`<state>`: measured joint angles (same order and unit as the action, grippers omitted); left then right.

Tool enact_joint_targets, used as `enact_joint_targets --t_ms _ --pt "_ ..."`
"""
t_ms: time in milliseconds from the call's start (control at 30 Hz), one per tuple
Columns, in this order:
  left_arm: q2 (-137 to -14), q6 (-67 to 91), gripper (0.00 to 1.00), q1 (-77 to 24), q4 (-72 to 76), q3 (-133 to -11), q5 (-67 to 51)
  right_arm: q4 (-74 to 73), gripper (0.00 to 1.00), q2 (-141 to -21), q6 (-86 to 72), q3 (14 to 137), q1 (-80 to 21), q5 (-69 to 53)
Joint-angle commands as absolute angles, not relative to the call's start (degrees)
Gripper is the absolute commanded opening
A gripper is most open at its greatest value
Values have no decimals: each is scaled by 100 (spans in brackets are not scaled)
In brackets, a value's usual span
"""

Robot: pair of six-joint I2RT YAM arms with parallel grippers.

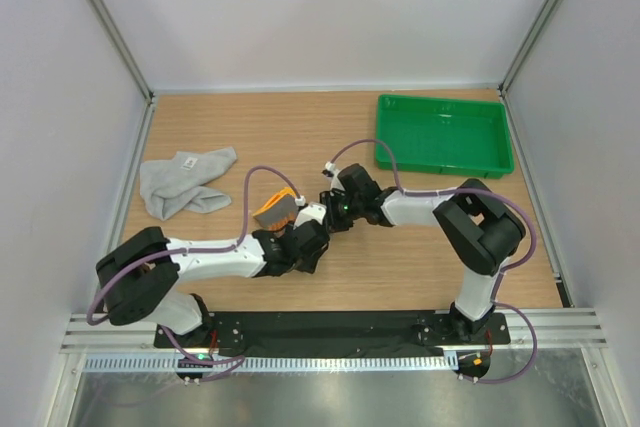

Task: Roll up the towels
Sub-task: Roll the towel

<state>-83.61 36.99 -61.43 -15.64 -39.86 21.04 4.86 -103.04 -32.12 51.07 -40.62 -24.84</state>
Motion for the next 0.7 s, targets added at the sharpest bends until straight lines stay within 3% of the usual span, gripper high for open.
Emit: enact_joint_targets --t_ms 0,333,400,467,567,600,667 --pt "-8718 3788 50 -6144 -1424 -3928 1793 35 28 -10591 -2874 5317 -4043 -2153" --pt "-9088 3814 49 -6144 -1521 -4069 1942 -448 28 -10643 -2628 5748 -3894 -2092" --pt "-9097 3841 40 -6144 -1529 -4069 2021 -509 29 -10661 -2575 5835 -3876 -2127" --pt "-9149 3832 23 -6144 -1529 -4096 2039 -606 31 -10679 -2558 5967 -3850 -2153" --pt "-9237 3841 6 -6144 -1529 -4157 2065 -738 37 -10530 -2566 6073 -3832 -2171" --pt "-9229 3850 5 -6144 -1555 -4175 2065 -782 49 -10451 -2575 6073 -3832 -2145" --pt "-9167 3885 3 -6144 -1643 -4236 2004 -922 65 -10092 -2610 6047 -3823 -1988"
